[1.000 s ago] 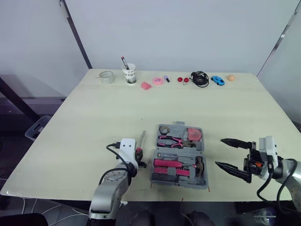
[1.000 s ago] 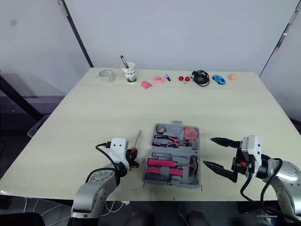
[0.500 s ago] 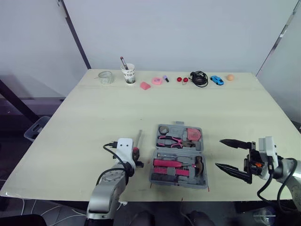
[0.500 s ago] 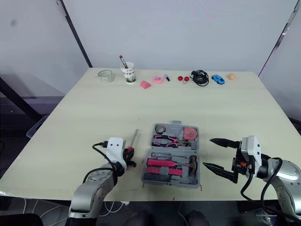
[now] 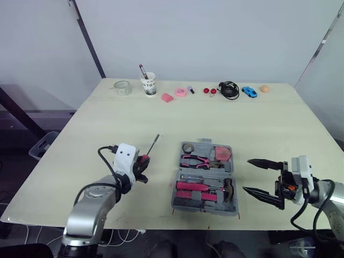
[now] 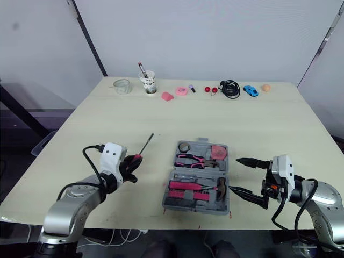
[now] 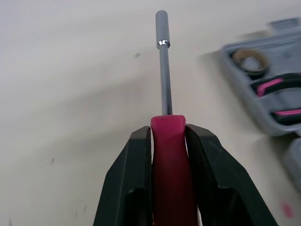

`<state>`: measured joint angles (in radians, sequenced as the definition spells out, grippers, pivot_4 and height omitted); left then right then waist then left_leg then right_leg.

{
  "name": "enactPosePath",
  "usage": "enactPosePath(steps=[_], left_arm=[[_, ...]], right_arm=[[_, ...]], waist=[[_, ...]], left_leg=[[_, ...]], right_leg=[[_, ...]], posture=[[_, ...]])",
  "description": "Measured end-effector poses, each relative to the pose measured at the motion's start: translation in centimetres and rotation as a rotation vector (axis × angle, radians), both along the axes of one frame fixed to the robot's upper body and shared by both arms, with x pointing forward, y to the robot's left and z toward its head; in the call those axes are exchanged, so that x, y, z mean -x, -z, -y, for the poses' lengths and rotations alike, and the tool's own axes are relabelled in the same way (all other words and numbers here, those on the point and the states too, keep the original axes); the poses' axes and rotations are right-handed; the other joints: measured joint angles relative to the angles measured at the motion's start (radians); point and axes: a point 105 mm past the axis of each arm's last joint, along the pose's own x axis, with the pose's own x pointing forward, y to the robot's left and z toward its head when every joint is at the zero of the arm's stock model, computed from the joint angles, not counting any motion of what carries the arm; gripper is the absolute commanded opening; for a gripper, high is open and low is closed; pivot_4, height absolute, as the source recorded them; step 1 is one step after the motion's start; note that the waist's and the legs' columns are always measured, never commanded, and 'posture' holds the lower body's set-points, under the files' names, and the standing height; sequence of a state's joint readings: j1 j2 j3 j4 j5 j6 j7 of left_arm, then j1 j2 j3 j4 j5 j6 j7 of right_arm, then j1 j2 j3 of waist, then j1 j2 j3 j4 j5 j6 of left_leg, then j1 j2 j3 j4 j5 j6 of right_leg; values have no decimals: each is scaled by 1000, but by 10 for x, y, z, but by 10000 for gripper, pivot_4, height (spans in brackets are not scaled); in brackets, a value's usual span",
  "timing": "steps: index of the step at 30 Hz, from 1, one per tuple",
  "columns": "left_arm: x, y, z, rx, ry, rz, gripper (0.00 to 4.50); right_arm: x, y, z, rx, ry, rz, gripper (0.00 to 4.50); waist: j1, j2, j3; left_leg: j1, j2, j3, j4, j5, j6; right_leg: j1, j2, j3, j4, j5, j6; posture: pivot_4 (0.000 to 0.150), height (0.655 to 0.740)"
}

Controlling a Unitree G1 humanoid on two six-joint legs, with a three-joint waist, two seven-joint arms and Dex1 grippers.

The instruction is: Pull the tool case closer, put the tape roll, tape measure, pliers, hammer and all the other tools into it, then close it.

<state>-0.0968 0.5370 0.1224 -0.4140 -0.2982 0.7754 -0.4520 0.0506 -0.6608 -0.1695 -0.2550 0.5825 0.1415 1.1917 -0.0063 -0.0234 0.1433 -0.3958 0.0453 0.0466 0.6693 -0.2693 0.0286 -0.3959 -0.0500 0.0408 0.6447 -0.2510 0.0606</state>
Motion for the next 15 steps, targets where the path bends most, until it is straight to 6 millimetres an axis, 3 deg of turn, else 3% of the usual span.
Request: enactPosePath(steps=[3,7,10,15], left_arm=[[3,-8,13,46,143,2,6380],[14,-20,23,-16,363,-7,6380],[30,-15,39,-87,634,-77,6380],[34,-17,55,-173,861,-117,6380]], right_arm=[[0,0,0,3,1,1,45000],[-1,1,3,3,10,3,45000],[-2,3,5,6,17,-6,45000],[2,4,11,33,6,-21,45000]], waist=[[0,-1,0],[-1,1,1],[-1,1,2],[7,1,2]], left_leg=[[0,0,0,0,0,0],[0,0,1,0,0,0],[0,0,2,0,0,0],[-1,0,4,0,0,0]], right_leg=[[0,0,0,0,0,0],[0,0,0,0,-1,-1],[0,0,0,0,-2,-4],[0,0,-1,0,-2,-3]], posture=[[1500,7400],[1500,7400],[1500,7400],[1500,7400]])
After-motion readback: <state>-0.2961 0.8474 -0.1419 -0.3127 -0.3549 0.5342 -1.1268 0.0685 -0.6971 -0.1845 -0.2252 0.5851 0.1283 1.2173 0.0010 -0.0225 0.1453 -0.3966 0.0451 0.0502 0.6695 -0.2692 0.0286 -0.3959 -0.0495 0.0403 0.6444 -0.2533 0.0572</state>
